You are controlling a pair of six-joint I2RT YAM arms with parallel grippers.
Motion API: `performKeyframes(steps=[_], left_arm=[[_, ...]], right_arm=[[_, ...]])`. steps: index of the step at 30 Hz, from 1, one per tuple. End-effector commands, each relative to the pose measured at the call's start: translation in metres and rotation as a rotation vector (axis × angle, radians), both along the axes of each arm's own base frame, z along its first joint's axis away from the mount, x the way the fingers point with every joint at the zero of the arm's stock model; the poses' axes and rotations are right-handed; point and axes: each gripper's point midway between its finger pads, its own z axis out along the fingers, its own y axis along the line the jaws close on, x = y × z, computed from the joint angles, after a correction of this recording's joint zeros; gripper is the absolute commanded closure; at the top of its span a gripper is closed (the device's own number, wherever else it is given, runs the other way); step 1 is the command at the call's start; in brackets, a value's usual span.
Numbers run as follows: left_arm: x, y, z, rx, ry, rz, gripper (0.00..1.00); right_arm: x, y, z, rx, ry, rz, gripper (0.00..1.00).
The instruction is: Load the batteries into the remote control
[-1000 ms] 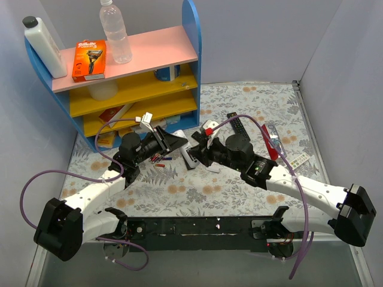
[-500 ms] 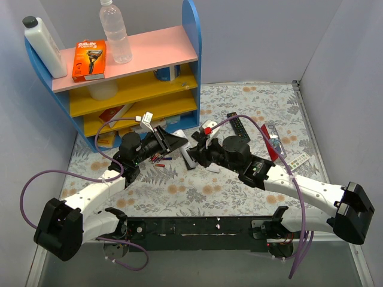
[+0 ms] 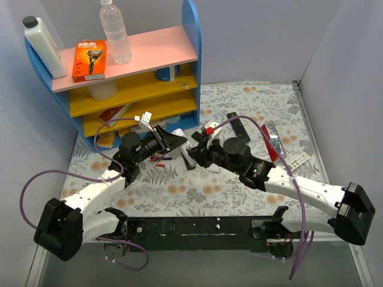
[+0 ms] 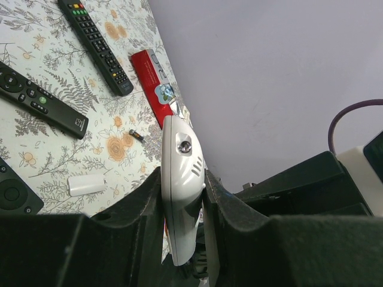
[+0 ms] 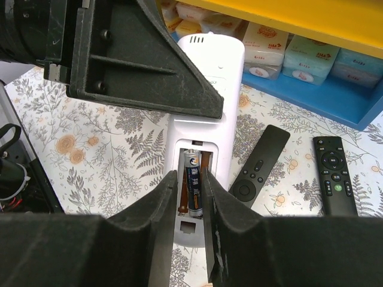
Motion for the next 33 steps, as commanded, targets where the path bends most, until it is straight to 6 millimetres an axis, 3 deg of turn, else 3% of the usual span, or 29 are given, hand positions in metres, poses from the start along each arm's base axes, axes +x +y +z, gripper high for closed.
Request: performKeyframes(steps=[1, 6, 13, 15, 26, 33], left_arm=[[-0.006, -0.002, 0.046, -0.065, -0.107, -0.029, 1.0], [-0.006, -0.002, 0.046, -0.064, -0.104, -0.025, 1.0], [-0.006, -0.001, 0.046, -0.06, -0.104, -0.021, 1.0], [-0.005, -0.001, 0.046, -0.062, -0.104, -0.018, 1.0], [-0.005, -0.001, 0.044, -0.054, -0.101, -0.018, 1.0], [-0.004, -0.001, 0.039, -0.027, -0.084, -0.018, 1.0]], right_arm=[[0.015, -0.014, 0.002, -0.003, -0.023, -0.097, 0.69], [0.02, -0.02, -0.001, -0.01, -0.018, -0.149, 0.7], [0.023, -0.023, -0.006, -0.02, 0.004, -0.177, 0.86], [0.023, -0.022, -0.006, -0.021, 0.007, -0.174, 0.87], [0.017, -0.016, 0.002, -0.019, -0.014, -0.115, 0.79], [0.013, -0.018, 0.021, -0.037, -0.052, -0.083, 0.71]])
